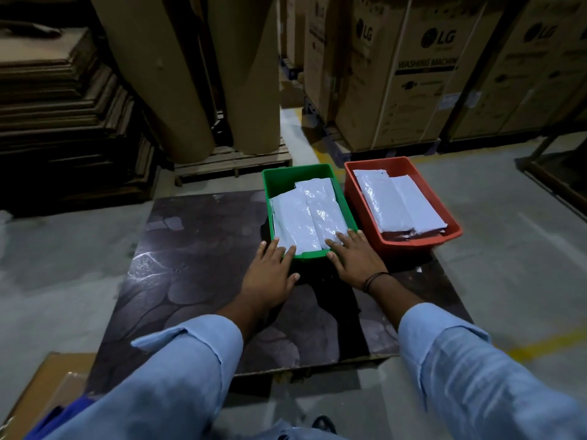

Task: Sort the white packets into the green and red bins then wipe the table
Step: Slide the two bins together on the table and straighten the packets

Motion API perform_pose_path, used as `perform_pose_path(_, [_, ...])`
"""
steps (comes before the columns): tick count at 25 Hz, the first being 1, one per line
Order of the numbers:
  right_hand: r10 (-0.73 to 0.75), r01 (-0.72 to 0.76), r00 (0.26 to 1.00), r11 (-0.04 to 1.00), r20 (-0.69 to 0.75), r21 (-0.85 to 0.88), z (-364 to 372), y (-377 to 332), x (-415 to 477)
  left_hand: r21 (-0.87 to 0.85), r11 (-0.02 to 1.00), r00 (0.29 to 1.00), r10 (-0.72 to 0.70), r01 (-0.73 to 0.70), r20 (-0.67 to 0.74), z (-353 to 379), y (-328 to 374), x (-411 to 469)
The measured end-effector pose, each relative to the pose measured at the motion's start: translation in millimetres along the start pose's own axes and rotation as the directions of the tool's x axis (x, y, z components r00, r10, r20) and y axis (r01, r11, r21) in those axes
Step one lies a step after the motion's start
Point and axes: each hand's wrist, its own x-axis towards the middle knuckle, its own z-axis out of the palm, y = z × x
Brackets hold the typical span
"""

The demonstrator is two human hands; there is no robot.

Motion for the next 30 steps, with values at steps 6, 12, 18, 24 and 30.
perform_pose_path(6, [-0.072,0.071,0.997,0.997,0.024,0.036,11.1,-92.6,42.2,0.039,0.995,0.996,-0.090,0.089,0.018,-8.0,-86.9,-42.2])
perform_pose_path(12, [-0.141,0.140,0.990,0.988,0.011,0.061,23.5,-205.9,80.7,0.081,0.985,0.985,-0.159,0.154,0.063,-16.3,-193.7,-92.8])
perform_pose_path(18, [-0.209,0.209,0.976,0.978,0.060,0.015,30.9,-291.0,116.8,0.099,0.975,0.974,-0.208,0.199,0.092,-30.1,-277.5,-129.3])
perform_pose_path(24, [-0.208,0.207,0.976,0.978,0.069,0.021,36.4,-344.7,146.7,0.120,0.975,0.954,-0.209,0.186,0.217,-40.8,-342.0,-140.3])
perform_pose_path(30, [-0.160,0.156,0.984,0.986,0.075,0.058,34.8,-367.0,167.1,0.104,0.984,0.933,-0.170,0.143,0.317,-61.4,-375.2,-130.1])
